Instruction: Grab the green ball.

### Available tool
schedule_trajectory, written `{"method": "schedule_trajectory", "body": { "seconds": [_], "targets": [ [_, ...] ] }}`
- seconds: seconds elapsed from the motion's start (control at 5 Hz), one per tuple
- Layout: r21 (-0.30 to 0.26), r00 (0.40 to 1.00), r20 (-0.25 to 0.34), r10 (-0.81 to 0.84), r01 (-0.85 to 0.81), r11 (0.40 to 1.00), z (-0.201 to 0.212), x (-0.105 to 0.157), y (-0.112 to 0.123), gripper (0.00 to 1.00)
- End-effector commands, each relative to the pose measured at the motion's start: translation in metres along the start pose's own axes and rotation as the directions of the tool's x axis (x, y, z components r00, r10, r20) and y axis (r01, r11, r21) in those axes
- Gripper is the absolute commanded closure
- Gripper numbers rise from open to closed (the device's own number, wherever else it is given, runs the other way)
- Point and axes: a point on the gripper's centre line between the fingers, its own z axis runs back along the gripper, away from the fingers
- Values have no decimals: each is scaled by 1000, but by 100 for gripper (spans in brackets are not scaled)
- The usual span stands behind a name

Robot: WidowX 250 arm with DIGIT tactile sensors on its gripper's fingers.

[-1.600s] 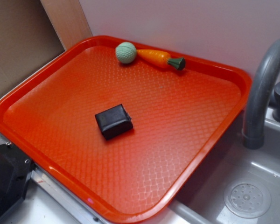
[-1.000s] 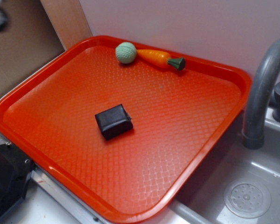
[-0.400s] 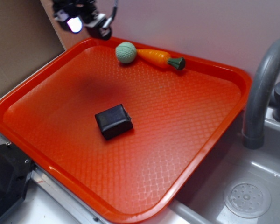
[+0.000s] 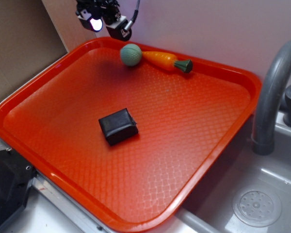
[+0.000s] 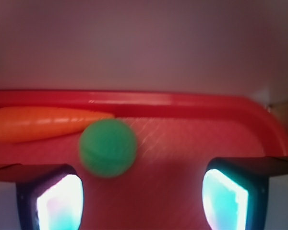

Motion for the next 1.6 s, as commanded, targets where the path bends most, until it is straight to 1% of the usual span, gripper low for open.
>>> {"method": "schedule_trajectory", "body": {
  "seconds": [0.0, 0.2, 0.6, 0.8, 1.0, 1.2, 1.4],
  "targets": [
    [-3, 995, 82, -60, 61, 998, 4, 25, 4, 0],
    [3, 995, 66, -80, 80, 997, -8, 27, 5, 0],
    [22, 992, 70, -105, 104, 994, -15, 24, 2, 0],
    [27, 992, 69, -109, 107, 994, -17, 25, 1, 0],
    [43, 991, 63, -121, 118, 992, -28, 29, 4, 0],
    [32, 993, 44, -108, 106, 994, -41, 26, 3, 100],
    [31, 992, 36, -119, 118, 993, -44, 21, 0, 100]
  ]
}}
